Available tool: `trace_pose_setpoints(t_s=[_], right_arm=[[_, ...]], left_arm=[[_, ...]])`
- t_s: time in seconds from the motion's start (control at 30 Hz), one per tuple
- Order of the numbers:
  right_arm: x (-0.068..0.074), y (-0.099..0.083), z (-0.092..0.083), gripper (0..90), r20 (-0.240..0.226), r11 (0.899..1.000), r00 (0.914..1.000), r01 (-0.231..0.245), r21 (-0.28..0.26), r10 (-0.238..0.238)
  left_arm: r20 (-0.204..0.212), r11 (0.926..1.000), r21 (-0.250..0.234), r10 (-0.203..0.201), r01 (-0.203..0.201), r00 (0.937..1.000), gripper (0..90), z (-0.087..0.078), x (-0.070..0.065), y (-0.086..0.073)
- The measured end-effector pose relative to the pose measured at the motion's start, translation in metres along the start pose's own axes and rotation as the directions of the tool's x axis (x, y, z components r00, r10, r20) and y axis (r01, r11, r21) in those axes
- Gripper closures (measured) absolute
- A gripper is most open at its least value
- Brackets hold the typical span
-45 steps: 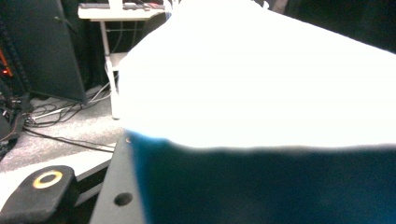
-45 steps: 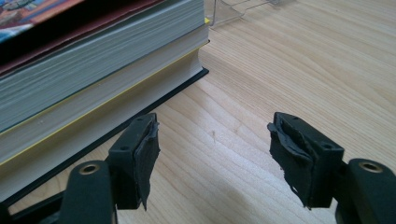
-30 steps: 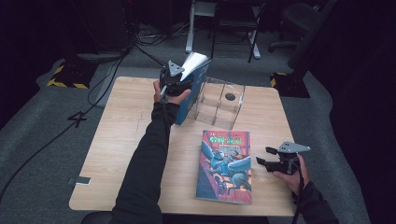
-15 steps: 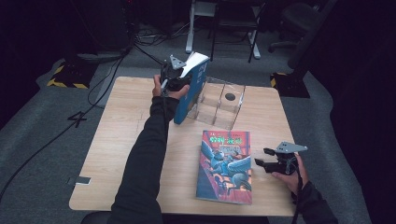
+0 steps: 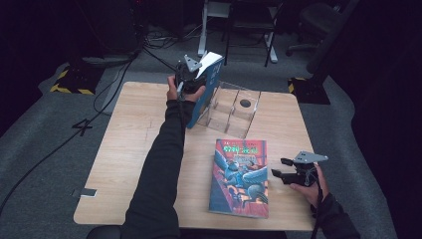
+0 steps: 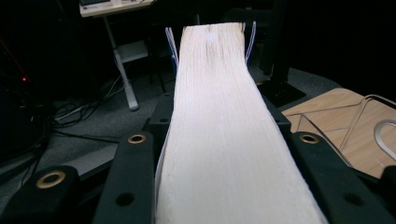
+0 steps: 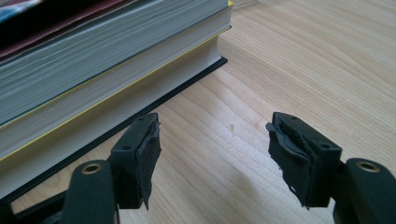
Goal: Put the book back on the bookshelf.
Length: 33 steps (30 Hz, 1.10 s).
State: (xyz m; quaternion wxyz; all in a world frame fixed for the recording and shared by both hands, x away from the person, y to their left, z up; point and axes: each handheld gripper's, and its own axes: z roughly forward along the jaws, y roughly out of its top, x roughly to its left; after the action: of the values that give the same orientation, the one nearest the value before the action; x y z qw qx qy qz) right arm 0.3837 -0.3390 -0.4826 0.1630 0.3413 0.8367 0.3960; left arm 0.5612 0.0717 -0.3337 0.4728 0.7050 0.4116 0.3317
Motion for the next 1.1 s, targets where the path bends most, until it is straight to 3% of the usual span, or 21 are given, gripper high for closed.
trace_pose_setpoints(t_s=[0.43,0.53,0.57,0.63,0.77,1.03,1.1], right_arm=[[0.001,0.001,-0.001,34.1,0.001,1.000,0.9999,0.012,0.000,-0.012],[0.002,0.001,0.000,34.0,-0.005,1.000,0.9999,0.016,0.007,-0.016],[0.002,0.001,0.000,34.0,-0.005,1.000,0.9999,0.016,0.007,-0.016],[0.002,0.001,0.000,33.9,-0.006,1.000,0.9999,0.015,0.009,-0.015],[0.002,0.000,0.000,33.7,-0.006,1.000,0.9999,0.015,0.012,-0.015],[0.003,0.000,0.001,33.5,-0.004,1.000,0.9998,0.018,0.023,-0.018],[0.003,0.000,0.001,33.5,-0.006,1.000,0.9998,0.018,0.023,-0.018]], left_arm=[[0.009,0.9989,-0.039,-0.025,0.025,0.9997,57.6,-0.003,0.011,-0.014],[0.003,0.9990,-0.041,-0.015,0.015,0.9999,52.0,-0.005,0.010,-0.013],[0.001,0.9987,-0.045,-0.024,0.024,0.9997,52.0,-0.006,0.011,-0.013],[0.010,0.9978,-0.041,-0.051,0.052,0.9986,43.8,-0.011,0.016,-0.015],[0.017,0.9987,-0.033,-0.039,0.040,0.9991,39.7,-0.017,0.019,-0.021],[0.097,0.9988,-0.032,-0.034,0.037,0.9947,33.6,-0.035,0.027,-0.046],[0.100,0.9990,-0.026,-0.033,0.035,0.9945,32.7,-0.037,0.027,-0.049]])
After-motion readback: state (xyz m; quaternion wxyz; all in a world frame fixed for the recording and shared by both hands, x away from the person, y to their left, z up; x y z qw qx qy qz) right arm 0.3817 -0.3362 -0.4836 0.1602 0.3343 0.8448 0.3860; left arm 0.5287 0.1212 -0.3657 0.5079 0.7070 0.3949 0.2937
